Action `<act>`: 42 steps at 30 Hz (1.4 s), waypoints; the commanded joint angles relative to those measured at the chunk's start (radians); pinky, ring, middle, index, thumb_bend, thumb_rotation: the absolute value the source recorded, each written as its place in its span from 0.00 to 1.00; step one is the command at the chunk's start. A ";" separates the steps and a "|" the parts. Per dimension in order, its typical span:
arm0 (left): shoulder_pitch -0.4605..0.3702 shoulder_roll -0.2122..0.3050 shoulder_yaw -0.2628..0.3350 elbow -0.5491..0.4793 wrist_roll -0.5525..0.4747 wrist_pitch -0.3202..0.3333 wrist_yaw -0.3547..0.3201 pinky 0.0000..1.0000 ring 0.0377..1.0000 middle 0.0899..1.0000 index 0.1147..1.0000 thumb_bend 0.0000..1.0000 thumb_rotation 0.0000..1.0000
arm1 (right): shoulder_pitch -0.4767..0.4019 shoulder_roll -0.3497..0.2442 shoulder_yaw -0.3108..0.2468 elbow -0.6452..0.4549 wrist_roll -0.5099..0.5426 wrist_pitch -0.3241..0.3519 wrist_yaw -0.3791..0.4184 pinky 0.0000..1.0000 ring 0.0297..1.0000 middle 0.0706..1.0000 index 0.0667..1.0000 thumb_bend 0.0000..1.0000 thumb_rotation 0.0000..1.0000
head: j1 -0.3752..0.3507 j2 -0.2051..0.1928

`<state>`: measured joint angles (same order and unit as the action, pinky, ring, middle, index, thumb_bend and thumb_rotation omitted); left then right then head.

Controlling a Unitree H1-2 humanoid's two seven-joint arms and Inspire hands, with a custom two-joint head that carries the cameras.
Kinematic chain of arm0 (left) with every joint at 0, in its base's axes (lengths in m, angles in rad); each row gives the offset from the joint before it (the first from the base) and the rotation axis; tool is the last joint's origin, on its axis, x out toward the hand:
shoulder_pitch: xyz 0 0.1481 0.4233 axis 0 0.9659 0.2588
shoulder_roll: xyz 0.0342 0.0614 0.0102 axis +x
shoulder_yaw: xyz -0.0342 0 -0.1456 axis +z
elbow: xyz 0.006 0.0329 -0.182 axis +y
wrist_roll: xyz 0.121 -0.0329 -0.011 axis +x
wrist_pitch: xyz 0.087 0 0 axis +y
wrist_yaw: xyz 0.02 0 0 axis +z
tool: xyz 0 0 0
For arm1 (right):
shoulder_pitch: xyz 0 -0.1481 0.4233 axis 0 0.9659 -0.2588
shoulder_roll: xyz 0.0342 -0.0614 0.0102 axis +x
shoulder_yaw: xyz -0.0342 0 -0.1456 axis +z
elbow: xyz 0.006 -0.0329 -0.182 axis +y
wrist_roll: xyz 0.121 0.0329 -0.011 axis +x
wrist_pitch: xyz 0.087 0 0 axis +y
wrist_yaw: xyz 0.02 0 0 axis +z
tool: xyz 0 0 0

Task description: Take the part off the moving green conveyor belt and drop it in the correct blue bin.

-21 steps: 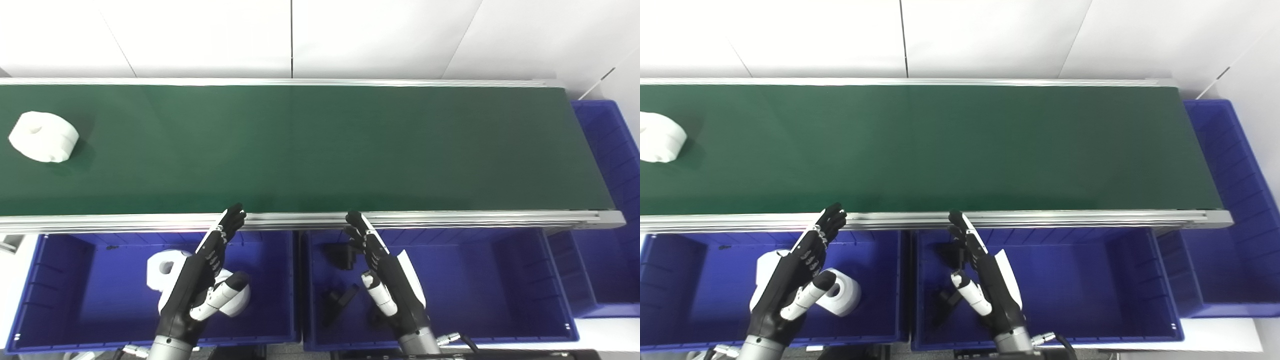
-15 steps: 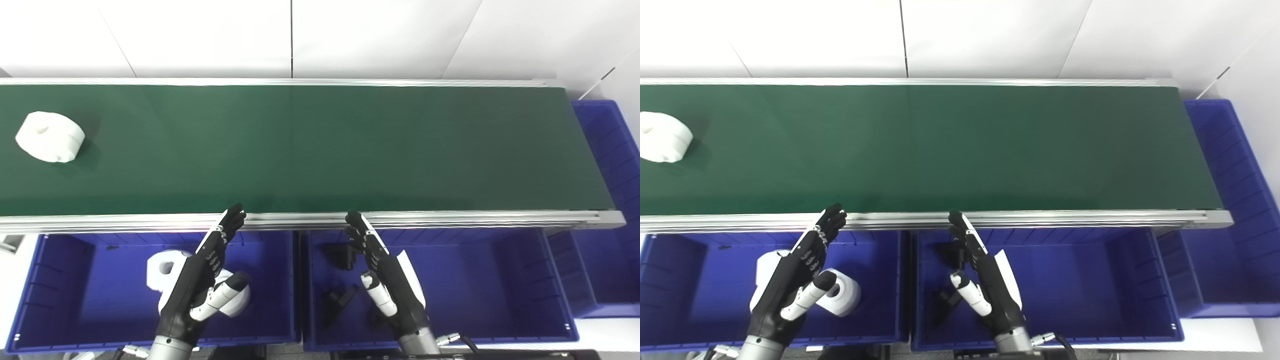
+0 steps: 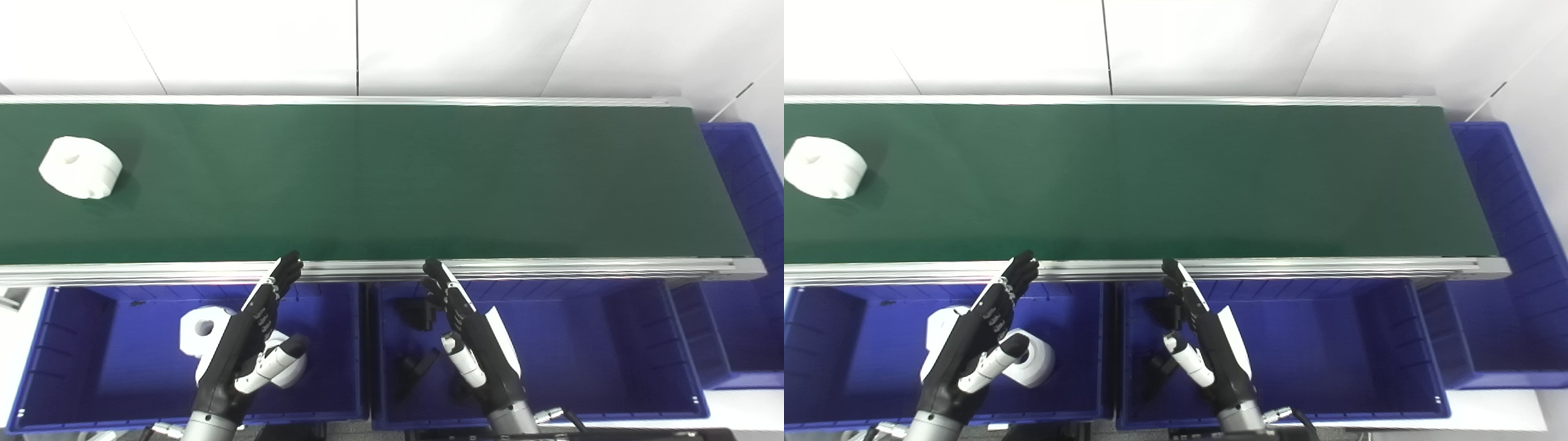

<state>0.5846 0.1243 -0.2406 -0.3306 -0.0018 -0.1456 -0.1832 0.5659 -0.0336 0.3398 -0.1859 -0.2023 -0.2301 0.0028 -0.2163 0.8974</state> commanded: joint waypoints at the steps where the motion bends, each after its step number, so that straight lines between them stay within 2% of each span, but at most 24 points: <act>1: -0.001 0.006 0.000 -0.025 -0.010 -0.012 -0.006 1.00 0.96 0.94 0.92 0.69 0.67 | -0.001 0.007 0.004 -0.016 0.007 -0.057 0.002 0.90 0.92 0.94 0.95 0.87 0.99 | -0.001 -0.001; 11: 0.004 0.003 0.001 -0.016 -0.007 -0.035 -0.001 1.00 0.96 0.94 0.92 0.70 0.68 | 0.003 0.009 0.006 -0.021 0.004 -0.054 0.001 0.90 0.92 0.94 0.96 0.87 0.99 | -0.001 -0.001; 15: 0.009 0.004 -0.002 -0.018 -0.006 -0.032 -0.001 1.00 0.96 0.94 0.92 0.70 0.68 | 0.006 0.007 0.006 -0.021 0.001 -0.058 0.000 0.90 0.92 0.95 0.96 0.88 0.99 | 0.022 -0.017; 20: 0.014 -0.009 -0.018 0.019 0.004 -0.062 0.002 0.99 0.95 0.93 0.91 0.74 0.67 | 0.016 -0.012 -0.005 0.008 0.020 -0.091 0.001 0.90 0.92 0.96 0.96 0.90 0.99 | 0.146 -0.093; 24: 0.017 -0.023 -0.032 0.050 0.022 -0.078 0.011 0.95 0.92 0.90 0.88 0.78 0.65 | 0.018 -0.030 -0.018 0.037 0.030 -0.121 0.002 0.89 0.92 0.95 0.97 0.91 1.00 | 0.206 -0.135; 25: 0.012 -0.027 -0.035 0.069 0.026 -0.091 0.010 0.95 0.92 0.90 0.88 0.79 0.65 | 0.014 -0.036 -0.023 0.058 0.032 -0.143 0.000 0.89 0.92 0.95 0.97 0.91 1.00 | 0.233 -0.161; 26: 0.007 -0.030 -0.037 0.084 0.027 -0.102 0.010 0.93 0.92 0.89 0.87 0.80 0.63 | 0.010 -0.039 -0.027 0.074 0.033 -0.159 -0.001 0.89 0.92 0.95 0.97 0.91 1.00 | 0.236 -0.165; 27: -0.001 -0.033 -0.039 0.107 0.031 -0.121 0.009 0.92 0.92 0.89 0.87 0.81 0.63 | 0.004 -0.043 -0.032 0.097 0.034 -0.181 -0.003 0.89 0.92 0.96 0.97 0.91 1.00 | 0.254 -0.186; 28: -0.006 -0.035 -0.041 0.123 0.033 -0.135 0.009 0.90 0.91 0.88 0.86 0.82 0.61 | -0.001 -0.046 -0.036 0.112 0.035 -0.196 -0.004 0.89 0.92 0.96 0.98 0.91 1.00 | 0.254 -0.186; 31: -0.018 -0.046 -0.046 0.157 0.036 -0.151 0.010 0.89 0.89 0.87 0.85 0.82 0.56 | -0.016 -0.052 -0.050 0.157 0.041 -0.227 -0.003 0.88 0.92 0.96 0.99 0.92 1.00 | 0.283 -0.225; 34: -0.025 -0.058 -0.050 0.171 0.047 -0.146 0.020 0.87 0.88 0.85 0.84 0.84 0.55 | -0.027 -0.060 -0.056 0.180 0.050 -0.237 -0.002 0.87 0.91 0.96 0.99 0.91 1.00 | 0.297 -0.241; 36: -0.031 -0.067 -0.053 0.181 0.060 -0.136 0.026 0.85 0.87 0.85 0.83 0.85 0.55 | -0.038 -0.069 -0.056 0.198 0.056 -0.239 -0.003 0.86 0.91 0.96 0.99 0.90 1.00 | 0.316 -0.268; 42: -0.052 -0.080 -0.053 0.232 0.089 -0.170 0.041 0.79 0.84 0.84 0.79 0.85 0.52 | -0.064 -0.085 -0.052 0.240 0.082 -0.239 -0.005 0.88 0.93 0.97 1.00 0.90 1.00 | 0.352 -0.311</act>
<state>0.5336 0.0518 -0.2944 -0.0911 0.0763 -0.2704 -0.1564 0.5039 -0.1138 0.2857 0.0663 -0.1344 -0.4113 0.0024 0.1349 0.5861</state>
